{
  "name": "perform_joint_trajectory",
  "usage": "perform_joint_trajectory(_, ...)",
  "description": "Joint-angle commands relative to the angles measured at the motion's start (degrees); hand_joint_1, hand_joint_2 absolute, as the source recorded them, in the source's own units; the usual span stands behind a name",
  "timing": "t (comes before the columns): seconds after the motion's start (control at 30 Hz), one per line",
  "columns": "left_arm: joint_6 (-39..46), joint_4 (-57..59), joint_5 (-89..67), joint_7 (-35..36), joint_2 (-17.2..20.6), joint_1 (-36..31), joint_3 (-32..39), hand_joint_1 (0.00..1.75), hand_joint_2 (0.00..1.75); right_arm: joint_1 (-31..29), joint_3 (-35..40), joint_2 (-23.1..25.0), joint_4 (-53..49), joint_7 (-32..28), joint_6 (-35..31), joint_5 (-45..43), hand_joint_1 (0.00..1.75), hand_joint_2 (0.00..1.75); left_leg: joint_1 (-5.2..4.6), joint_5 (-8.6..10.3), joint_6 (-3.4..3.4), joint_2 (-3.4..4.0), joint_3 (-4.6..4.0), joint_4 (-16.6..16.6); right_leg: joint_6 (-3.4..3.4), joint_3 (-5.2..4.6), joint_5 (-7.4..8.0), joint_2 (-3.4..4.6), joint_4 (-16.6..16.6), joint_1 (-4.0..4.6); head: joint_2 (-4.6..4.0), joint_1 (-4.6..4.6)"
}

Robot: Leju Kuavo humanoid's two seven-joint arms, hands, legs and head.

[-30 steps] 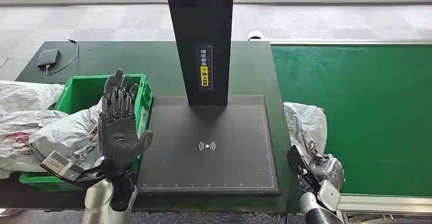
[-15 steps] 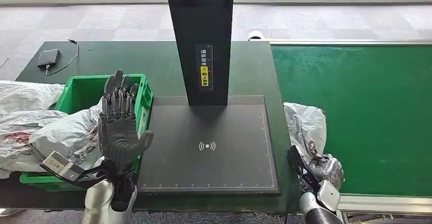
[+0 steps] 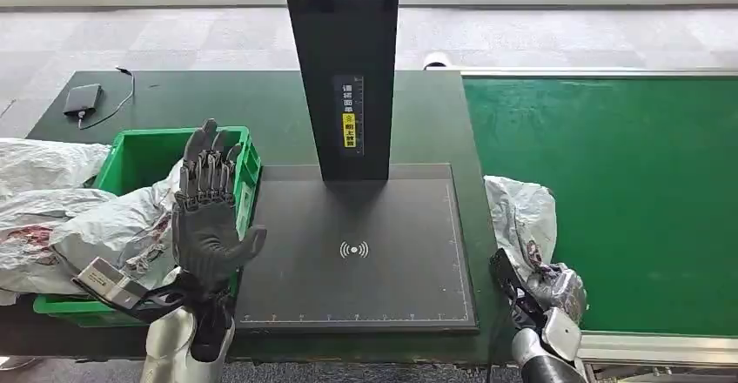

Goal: Moved the parcel from conveyor to table for the left to box.

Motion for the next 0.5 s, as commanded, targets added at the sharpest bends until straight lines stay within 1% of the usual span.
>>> perform_joint_trajectory(0.03, -0.30, 3.44, -0.77, -0.11, -1.32, 1.86, -1.53, 0.00, 1.75, -0.91, -3.85, -0.02, 1.96, -1.11, 0.02, -0.17, 1.75, 1.75, -0.02, -0.03, 0.03, -0.01, 0.23, -0.13, -0.01, 0.25, -0.04, -0.05, -0.14, 0.00, 0.00, 0.00)
perform_joint_trajectory(0.1, -0.62, 3.62, -0.73, -0.19, -1.30, 1.85, -1.72, 0.00, 1.75, -0.91, -4.31, 0.33, 1.65, -2.04, -0.31, -0.22, 1.75, 1.75, -0.03, -0.02, 0.02, 0.00, 0.15, -0.07, -0.01, 0.15, -0.03, -0.02, -0.06, -0.02, 0.00, 0.00)
perform_joint_trajectory(0.13, -0.81, 3.57, -0.63, -0.47, -1.29, 1.93, -1.83, 0.00, 1.75, -0.90, -4.45, 0.52, 1.38, -2.41, -0.28, -0.15, 1.75, 1.75, -0.02, -0.03, 0.04, 0.01, 0.26, -0.13, -0.01, 0.26, -0.03, -0.03, -0.14, -0.01, 0.00, 0.00)
perform_joint_trajectory(0.17, -0.95, 3.21, -0.70, -1.03, -1.33, 2.20, -1.77, 0.00, 1.75, -0.36, -4.27, 0.91, -0.82, -4.52, -5.02, -0.16, 1.75, 1.75, -0.04, -0.02, 0.03, 0.00, 0.18, -0.09, 0.00, 0.18, -0.04, -0.03, -0.08, -0.03, 0.00, 0.00)
perform_joint_trajectory(0.2, -1.19, 2.73, -0.70, -1.17, -1.47, 2.54, -1.59, 0.00, 1.75, 0.28, -4.35, 1.51, -3.46, -6.48, -7.71, -0.52, 1.75, 1.75, -0.02, -0.04, 0.04, 0.02, 0.25, -0.14, -0.01, 0.25, -0.03, -0.02, -0.14, -0.01, 0.00, 0.00)
perform_joint_trajectory(0.23, -1.43, 2.40, -0.68, -1.21, -1.54, 2.79, -1.43, 0.00, 1.75, 1.69, -4.37, 2.53, -8.91, -8.75, -9.05, -1.31, 1.75, 1.75, -0.04, -0.05, 0.03, 0.06, 0.24, -0.12, -0.01, 0.22, -0.04, 0.03, -0.11, -0.02, 0.00, 0.00)
perform_joint_trajectory(0.27, -1.61, 2.38, -0.69, -1.27, -1.63, 2.91, -1.25, 0.00, 1.75, 5.04, -4.54, 4.62, -19.26, -12.08, -9.05, -2.72, 1.75, 1.75, -0.03, -0.04, 0.03, 0.05, 0.16, -0.08, -0.01, 0.15, -0.03, 0.02, -0.07, -0.02, -0.02, 0.00)
perform_joint_trajectory(0.3, -2.16, 4.27, -0.63, -1.26, -1.50, 1.76, -1.33, 0.00, 1.75, 10.77, -11.00, 14.43, -40.86, -33.68, -9.05, -12.50, 1.75, 1.75, -0.06, -0.02, 0.01, 0.04, 0.06, -0.05, -0.01, 0.03, -0.03, 0.02, 0.00, -0.05, 0.00, 0.00)
perform_joint_trajectory(0.33, -2.26, 5.73, -0.45, -1.61, -1.59, 0.84, -1.27, 0.00, 1.75, 13.54, -6.87, 14.43, -52.47, -38.53, -9.05, -13.37, 1.75, 1.75, -0.07, -0.07, 0.02, 0.07, 0.16, -0.09, -0.02, 0.12, -0.07, 0.04, -0.03, -0.06, 0.00, 0.00)
perform_joint_trajectory(0.37, -2.26, 6.61, -0.42, -1.94, -1.61, 0.26, -1.35, 0.00, 1.75, 15.85, -2.78, 14.43, -56.47, -36.84, -9.05, -13.28, 1.75, 1.75, -0.11, -0.06, -0.01, 0.12, -0.03, -0.01, -0.04, -0.13, -0.07, 0.09, 0.14, -0.11, 0.00, 0.00)
perform_joint_trajectory(0.4, 0.64, 7.65, -1.38, -2.45, -1.23, -0.74, -1.53, 0.00, 1.75, 17.28, 5.93, 14.43, -58.19, -54.01, -9.05, -33.22, 1.75, 1.75, -0.10, -0.08, -0.03, 0.04, 0.01, -0.02, -0.06, -0.06, -0.13, 0.01, 0.14, -0.09, 0.00, 0.00)
perform_joint_trajectory(0.43, 1.04, 7.76, -1.16, -2.45, -0.93, -0.96, -1.65, 0.00, 1.75, 16.67, 8.68, 14.43, -58.51, -50.00, -9.05, -30.81, 1.75, 1.75, -0.09, -0.10, -0.02, 0.04, 0.01, 0.00, -0.06, -0.04, -0.14, 0.02, 0.17, -0.08, 0.00, 0.02)
perform_joint_trajectory(0.47, 1.09, 7.63, -1.05, -2.45, -0.77, -0.90, -1.67, 0.00, 1.75, 16.34, 9.90, 14.43, -58.93, -47.94, -9.05, -29.27, 1.75, 1.75, -0.04, -0.07, -0.04, 0.05, -0.03, -0.02, -0.07, -0.08, -0.08, 0.06, 0.14, -0.03, 0.00, -0.02)
perform_joint_trajectory(0.5, 1.15, 7.47, -1.02, -2.45, -0.67, -0.80, -1.67, 0.00, 1.75, 16.35, 10.33, 14.43, -58.93, -47.35, -9.05, -28.82, 1.75, 1.75, -0.07, -0.11, -0.05, 0.11, 0.08, -0.07, -0.12, -0.06, -0.13, 0.10, 0.14, -0.06, 0.00, -0.02)
